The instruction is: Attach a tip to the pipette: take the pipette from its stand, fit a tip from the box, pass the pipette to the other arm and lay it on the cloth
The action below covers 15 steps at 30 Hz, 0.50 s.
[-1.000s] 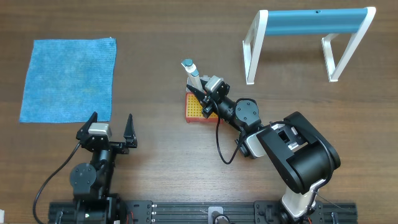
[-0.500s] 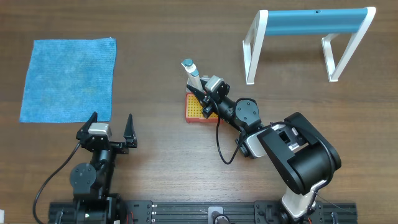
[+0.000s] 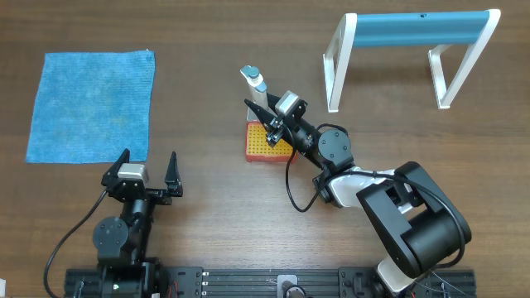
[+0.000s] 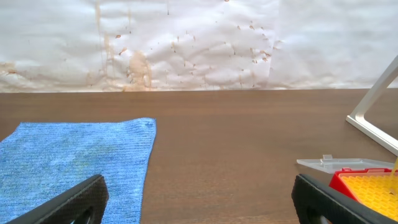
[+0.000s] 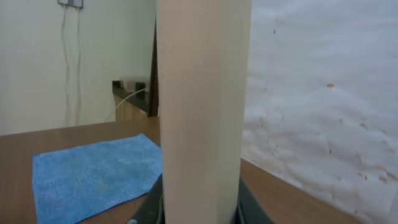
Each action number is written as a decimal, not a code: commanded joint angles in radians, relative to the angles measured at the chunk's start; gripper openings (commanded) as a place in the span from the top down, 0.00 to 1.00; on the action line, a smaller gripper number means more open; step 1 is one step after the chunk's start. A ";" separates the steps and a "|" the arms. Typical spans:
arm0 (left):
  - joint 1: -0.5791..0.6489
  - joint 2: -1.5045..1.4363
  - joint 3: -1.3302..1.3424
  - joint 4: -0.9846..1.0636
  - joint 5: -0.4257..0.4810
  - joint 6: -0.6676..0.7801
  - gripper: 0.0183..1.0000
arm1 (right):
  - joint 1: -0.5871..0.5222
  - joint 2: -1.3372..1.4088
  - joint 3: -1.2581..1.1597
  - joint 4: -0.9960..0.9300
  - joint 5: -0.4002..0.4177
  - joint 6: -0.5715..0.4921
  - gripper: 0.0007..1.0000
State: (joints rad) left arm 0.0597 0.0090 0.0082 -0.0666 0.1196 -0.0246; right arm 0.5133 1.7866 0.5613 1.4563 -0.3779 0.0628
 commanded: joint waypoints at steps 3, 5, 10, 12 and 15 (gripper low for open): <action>-0.001 -0.005 -0.003 -0.005 -0.008 0.002 0.05 | -0.003 -0.151 0.024 0.008 -0.026 0.032 0.92; -0.001 -0.005 -0.003 -0.005 -0.008 0.003 0.05 | -0.003 -0.191 0.024 0.007 -0.055 0.035 0.92; -0.001 -0.005 -0.003 -0.005 -0.008 0.003 0.05 | -0.003 -0.272 0.023 0.005 -0.110 0.089 0.92; -0.001 -0.005 -0.003 -0.005 -0.008 0.003 0.05 | -0.003 -0.279 0.023 0.005 -0.130 0.127 0.92; -0.001 -0.005 -0.003 -0.005 -0.008 0.003 0.05 | -0.005 -0.283 0.023 -0.002 -0.194 0.293 0.92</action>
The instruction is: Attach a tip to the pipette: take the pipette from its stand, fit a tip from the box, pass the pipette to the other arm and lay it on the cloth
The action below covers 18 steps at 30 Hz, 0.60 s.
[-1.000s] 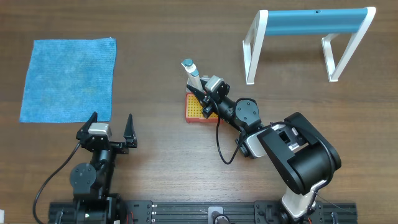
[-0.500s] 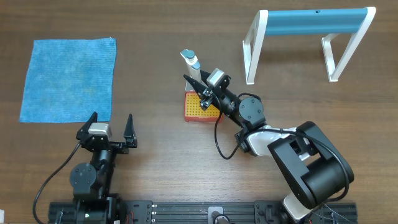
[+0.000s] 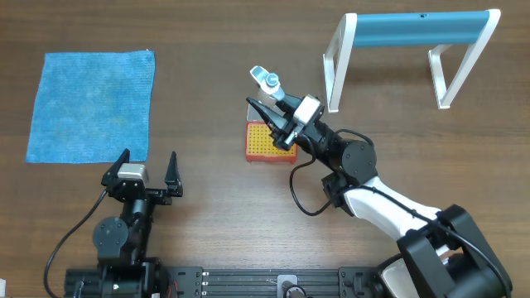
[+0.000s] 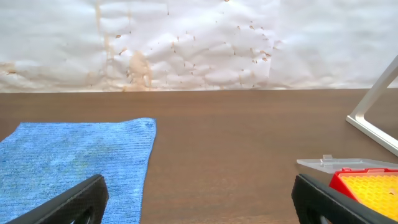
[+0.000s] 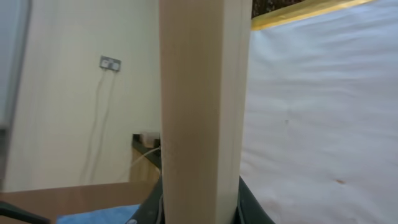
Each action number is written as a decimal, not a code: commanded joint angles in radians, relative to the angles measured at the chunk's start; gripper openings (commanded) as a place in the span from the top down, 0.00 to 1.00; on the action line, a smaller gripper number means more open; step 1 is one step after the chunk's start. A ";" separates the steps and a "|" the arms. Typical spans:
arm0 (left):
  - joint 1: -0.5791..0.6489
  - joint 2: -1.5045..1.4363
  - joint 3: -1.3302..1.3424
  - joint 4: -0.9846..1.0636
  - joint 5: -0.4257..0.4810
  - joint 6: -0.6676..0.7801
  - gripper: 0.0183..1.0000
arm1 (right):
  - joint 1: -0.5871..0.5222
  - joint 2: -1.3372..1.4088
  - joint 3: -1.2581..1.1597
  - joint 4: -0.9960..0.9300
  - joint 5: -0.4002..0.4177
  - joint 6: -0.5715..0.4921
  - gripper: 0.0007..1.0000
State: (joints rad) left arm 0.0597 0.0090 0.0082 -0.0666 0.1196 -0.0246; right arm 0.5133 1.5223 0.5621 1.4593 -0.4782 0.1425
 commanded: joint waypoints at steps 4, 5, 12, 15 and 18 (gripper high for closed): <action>-0.001 -0.005 -0.003 -0.005 -0.007 0.003 0.05 | -0.018 -0.019 0.022 -0.030 -0.198 0.367 0.92; -0.001 -0.005 -0.003 -0.005 -0.007 0.003 0.05 | -0.028 -0.019 0.022 -0.031 -0.254 0.367 0.92; -0.001 -0.005 -0.003 -0.005 -0.008 0.003 0.05 | -0.095 -0.019 0.022 -0.041 -0.349 0.501 0.92; -0.001 -0.005 -0.003 -0.005 -0.008 0.003 0.05 | -0.110 -0.019 0.022 -0.040 -0.330 0.502 0.92; -0.001 -0.006 -0.003 -0.005 -0.008 0.003 0.05 | -0.114 -0.019 0.022 -0.040 -0.319 0.522 0.92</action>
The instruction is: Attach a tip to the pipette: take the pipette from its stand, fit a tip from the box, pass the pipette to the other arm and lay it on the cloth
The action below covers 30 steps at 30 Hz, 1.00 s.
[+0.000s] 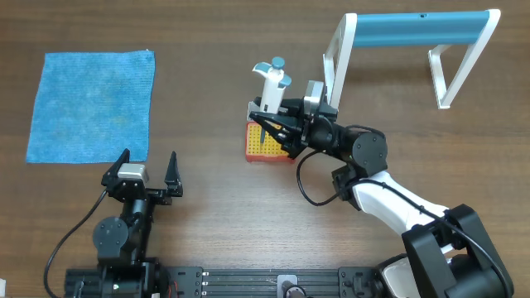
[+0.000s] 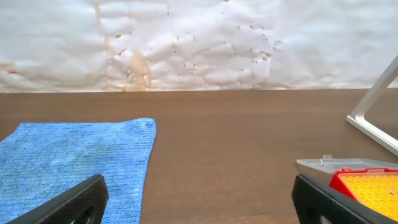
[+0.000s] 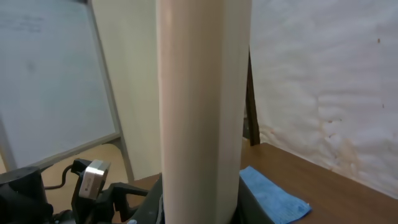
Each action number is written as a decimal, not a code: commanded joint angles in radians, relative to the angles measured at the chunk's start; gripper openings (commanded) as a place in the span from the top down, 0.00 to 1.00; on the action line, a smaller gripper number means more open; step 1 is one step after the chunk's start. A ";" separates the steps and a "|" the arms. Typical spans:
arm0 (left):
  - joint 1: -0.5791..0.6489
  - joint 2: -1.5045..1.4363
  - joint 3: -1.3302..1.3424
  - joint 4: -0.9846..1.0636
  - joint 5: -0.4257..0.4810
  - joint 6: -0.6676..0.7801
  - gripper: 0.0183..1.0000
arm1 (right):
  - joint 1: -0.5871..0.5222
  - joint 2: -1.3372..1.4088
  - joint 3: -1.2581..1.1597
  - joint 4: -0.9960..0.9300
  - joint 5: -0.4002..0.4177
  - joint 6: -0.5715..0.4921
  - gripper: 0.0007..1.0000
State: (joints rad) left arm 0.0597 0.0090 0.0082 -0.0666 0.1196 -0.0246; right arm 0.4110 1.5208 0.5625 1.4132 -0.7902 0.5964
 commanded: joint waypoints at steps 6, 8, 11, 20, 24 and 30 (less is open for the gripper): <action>-0.001 -0.005 -0.003 -0.005 -0.007 0.003 0.05 | -0.015 -0.017 0.019 0.002 -0.014 0.076 0.92; -0.001 -0.005 -0.003 -0.005 -0.007 0.003 0.05 | -0.017 -0.017 0.019 0.001 -0.014 0.077 0.92; -0.001 -0.005 -0.003 -0.005 -0.007 0.003 0.05 | -0.017 -0.017 0.019 -0.003 -0.014 0.162 0.92; -0.002 -0.001 -0.003 0.013 0.279 -0.743 0.05 | -0.017 -0.017 0.019 -0.436 -0.075 0.507 0.92; -0.003 0.012 -0.003 0.018 0.384 -1.180 0.05 | -0.001 -0.017 0.019 -0.465 -0.145 0.561 0.92; -0.001 0.012 -0.003 0.043 0.339 -1.296 0.05 | 0.005 -0.017 0.019 -0.463 -0.183 0.585 0.92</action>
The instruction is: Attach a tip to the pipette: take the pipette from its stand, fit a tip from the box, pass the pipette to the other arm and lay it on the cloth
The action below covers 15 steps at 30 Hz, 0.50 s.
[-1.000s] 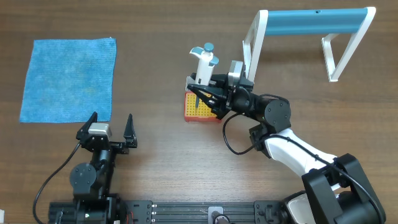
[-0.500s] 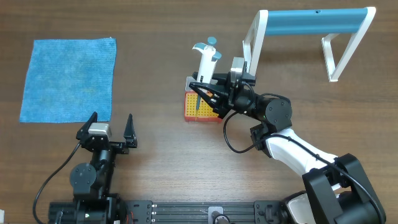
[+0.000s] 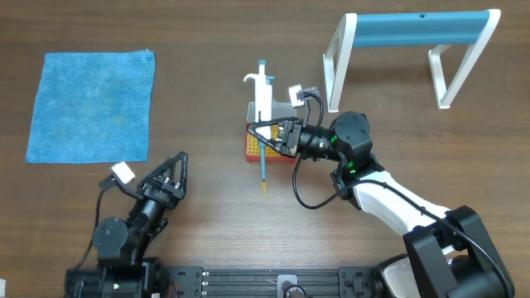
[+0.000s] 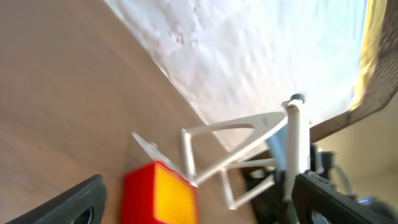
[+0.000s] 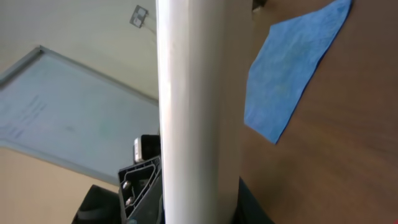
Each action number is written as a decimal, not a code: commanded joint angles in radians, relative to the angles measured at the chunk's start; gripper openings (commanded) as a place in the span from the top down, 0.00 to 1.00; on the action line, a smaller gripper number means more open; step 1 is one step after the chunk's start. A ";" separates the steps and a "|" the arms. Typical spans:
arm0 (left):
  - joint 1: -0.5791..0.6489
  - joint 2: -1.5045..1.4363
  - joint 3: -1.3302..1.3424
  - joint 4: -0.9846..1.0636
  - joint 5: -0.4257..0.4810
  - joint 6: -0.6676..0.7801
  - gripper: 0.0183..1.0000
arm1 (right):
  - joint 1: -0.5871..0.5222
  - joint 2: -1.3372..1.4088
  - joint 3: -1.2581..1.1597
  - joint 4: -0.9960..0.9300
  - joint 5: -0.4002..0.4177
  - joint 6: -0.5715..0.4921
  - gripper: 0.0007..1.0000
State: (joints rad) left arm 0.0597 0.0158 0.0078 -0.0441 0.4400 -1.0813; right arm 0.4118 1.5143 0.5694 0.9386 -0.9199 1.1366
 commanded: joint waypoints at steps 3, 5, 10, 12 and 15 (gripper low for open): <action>-0.001 0.019 -0.002 0.134 -0.039 -0.186 0.00 | 0.004 -0.011 0.013 0.048 -0.054 0.014 0.92; -0.001 0.060 -0.002 0.198 -0.043 -0.186 0.00 | 0.004 -0.011 0.013 0.072 -0.054 -0.006 0.92; -0.001 0.276 0.026 0.423 -0.011 -0.201 0.00 | 0.003 -0.011 0.013 0.077 -0.054 -0.016 0.92; -0.001 0.416 0.090 0.474 0.050 -0.178 0.00 | 0.003 -0.011 0.013 0.077 -0.055 -0.016 0.92; -0.001 0.634 0.237 0.486 0.196 -0.116 0.00 | 0.003 -0.011 0.013 0.077 -0.055 -0.017 0.92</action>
State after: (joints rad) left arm 0.0597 0.4541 0.0818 0.4156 0.4709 -1.2648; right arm 0.4122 1.5143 0.5697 1.0031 -0.9653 1.1397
